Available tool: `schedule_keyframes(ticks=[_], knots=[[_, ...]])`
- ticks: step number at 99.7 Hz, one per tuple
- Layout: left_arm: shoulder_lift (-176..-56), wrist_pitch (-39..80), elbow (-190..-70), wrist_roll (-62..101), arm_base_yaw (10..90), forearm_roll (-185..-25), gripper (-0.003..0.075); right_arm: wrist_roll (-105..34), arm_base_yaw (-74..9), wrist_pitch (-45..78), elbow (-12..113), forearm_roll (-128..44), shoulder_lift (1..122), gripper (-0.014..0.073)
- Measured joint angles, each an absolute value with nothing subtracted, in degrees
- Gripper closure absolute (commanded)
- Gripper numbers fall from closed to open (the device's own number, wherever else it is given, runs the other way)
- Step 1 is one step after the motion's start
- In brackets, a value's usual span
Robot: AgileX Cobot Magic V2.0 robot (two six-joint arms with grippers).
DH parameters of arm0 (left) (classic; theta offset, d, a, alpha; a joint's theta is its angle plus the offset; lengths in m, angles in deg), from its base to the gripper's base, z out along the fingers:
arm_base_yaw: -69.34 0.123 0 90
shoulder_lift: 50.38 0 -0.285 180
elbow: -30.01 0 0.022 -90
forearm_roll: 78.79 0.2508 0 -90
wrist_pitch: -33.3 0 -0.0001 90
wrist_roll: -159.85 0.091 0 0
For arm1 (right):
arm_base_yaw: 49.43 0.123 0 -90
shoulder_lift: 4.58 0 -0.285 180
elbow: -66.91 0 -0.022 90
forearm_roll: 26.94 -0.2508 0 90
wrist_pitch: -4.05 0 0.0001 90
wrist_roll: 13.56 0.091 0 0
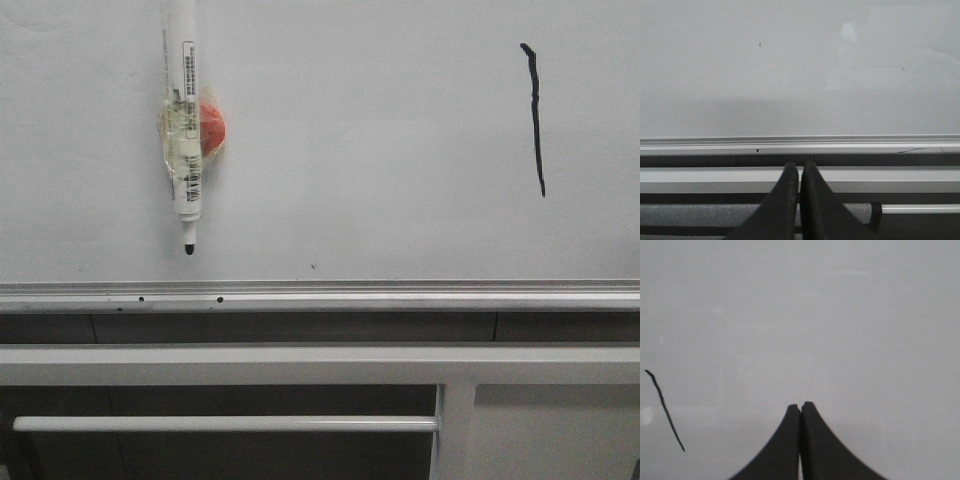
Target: Write number 1 on whiteboard
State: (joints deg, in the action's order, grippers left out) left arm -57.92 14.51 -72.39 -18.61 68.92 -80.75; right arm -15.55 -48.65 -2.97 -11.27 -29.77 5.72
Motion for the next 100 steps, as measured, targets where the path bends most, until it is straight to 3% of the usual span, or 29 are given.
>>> schedule_keyframes(ticks=[37,56,100], knots=[[-57.9,14.5,-72.4,-18.6,68.9,-80.7,0.0741,-13.0,-55.0,18.6,-11.3,-29.8,2.7,0.0657],[-57.9,14.5,-72.4,-18.6,68.9,-80.7,0.0741,-12.9,-59.7,21.4,-11.3,-29.8,2.7,0.0657],[-57.9,14.5,-72.4,-18.6,68.9,-80.7,0.0741,-13.6,-59.8,23.3,-11.1,-27.3,2.5,0.0657]])
